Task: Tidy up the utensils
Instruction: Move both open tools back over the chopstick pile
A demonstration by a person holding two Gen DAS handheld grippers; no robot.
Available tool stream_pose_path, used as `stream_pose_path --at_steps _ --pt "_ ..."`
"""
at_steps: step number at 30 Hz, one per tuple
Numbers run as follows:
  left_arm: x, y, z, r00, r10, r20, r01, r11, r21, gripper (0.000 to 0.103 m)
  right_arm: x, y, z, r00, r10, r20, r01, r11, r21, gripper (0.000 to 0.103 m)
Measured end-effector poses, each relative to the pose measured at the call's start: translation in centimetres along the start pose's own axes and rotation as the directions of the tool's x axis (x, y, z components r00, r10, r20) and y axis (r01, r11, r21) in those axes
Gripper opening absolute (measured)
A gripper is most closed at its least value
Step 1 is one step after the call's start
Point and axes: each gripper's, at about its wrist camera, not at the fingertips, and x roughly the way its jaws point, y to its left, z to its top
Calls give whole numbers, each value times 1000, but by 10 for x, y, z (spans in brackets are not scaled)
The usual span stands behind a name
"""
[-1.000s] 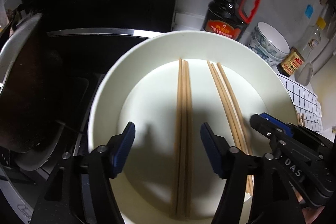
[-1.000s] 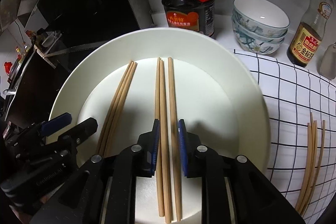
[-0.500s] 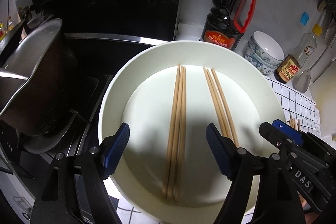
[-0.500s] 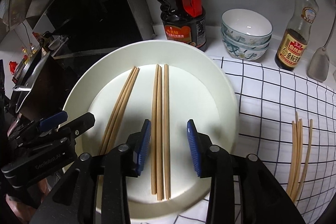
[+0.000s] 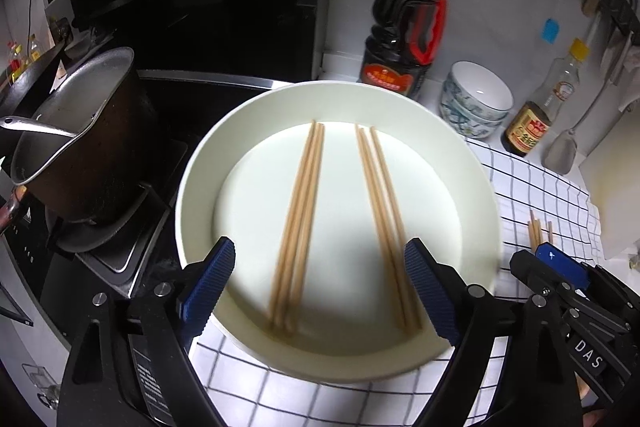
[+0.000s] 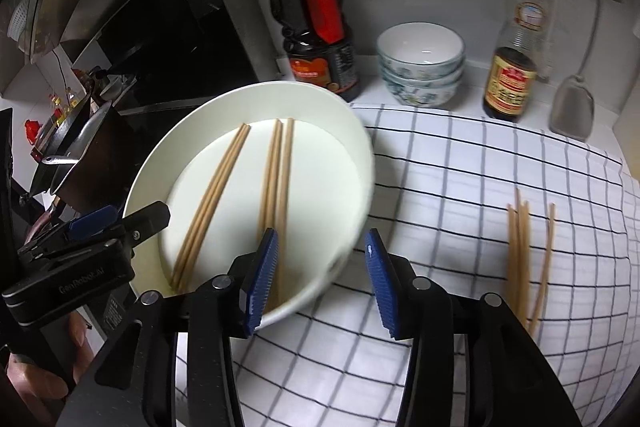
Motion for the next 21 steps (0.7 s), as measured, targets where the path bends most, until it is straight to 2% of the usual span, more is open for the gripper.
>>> stream_pose_path --at_steps 12,16,21 --pt "-29 -62 -23 998 -49 30 47 997 56 87 -59 -64 -38 997 -64 41 62 997 39 48" --pt "-33 -91 -37 998 -68 15 66 995 73 87 -77 -92 -54 994 -93 52 90 994 58 50" --pt "-40 -122 -55 999 -54 -2 54 991 125 91 -86 -127 -75 991 -122 58 117 990 77 51"
